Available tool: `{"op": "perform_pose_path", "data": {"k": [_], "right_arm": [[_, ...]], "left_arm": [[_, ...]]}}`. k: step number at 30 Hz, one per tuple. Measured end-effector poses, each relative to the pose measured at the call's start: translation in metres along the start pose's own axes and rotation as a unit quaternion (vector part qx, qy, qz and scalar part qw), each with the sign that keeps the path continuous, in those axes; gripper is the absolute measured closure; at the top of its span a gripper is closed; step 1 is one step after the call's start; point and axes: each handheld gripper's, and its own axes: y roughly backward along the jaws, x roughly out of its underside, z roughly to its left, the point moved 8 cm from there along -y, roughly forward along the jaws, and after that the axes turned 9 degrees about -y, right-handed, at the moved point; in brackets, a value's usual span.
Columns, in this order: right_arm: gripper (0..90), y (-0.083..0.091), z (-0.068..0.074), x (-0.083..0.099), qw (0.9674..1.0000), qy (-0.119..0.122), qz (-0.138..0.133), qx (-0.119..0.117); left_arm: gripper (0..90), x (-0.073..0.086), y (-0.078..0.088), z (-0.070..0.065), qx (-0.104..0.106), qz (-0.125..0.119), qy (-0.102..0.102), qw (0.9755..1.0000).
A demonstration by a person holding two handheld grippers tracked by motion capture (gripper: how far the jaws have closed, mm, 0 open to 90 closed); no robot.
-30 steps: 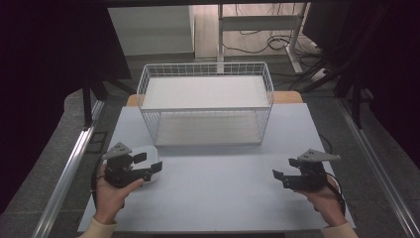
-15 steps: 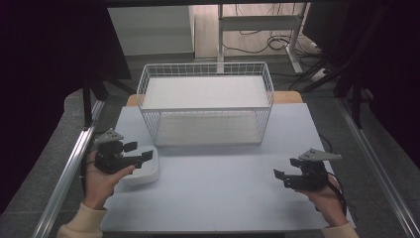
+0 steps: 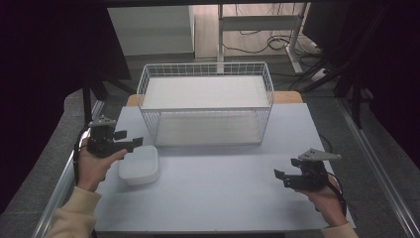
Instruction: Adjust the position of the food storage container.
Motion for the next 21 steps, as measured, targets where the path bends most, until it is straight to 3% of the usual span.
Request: {"op": "perform_pose_path", "data": {"k": [9, 11, 12, 19, 21], "right_arm": [[23.4, -0.004, 0.001, 0.003, 1.0, 0.004, 0.007, 0.0], [23.4, -0.004, 0.001, 0.003, 1.0, 0.003, 0.007, 0.0], [23.4, -0.004, 0.001, 0.003, 1.0, 0.002, 0.008, 0.0], [23.4, -0.006, -0.002, 0.006, 0.9999, 0.0, 0.013, 0.004], [23.4, -0.005, -0.002, 0.005, 0.9999, 0.001, 0.012, 0.005]], "left_arm": [[34.6, -0.001, -0.015, 0.037, -0.024, 0.031, 0.008, 0.9992], [35.5, 0.001, -0.019, 0.046, -0.03, 0.041, 0.019, 0.9985], [37.0, 0.004, -0.022, 0.053, -0.034, 0.049, 0.029, 0.9978], [44.0, 0.024, -0.025, 0.072, -0.053, 0.089, 0.042, 0.9937], [55.0, 0.032, -0.024, 0.076, -0.057, 0.103, 0.045, 0.9921]]}}
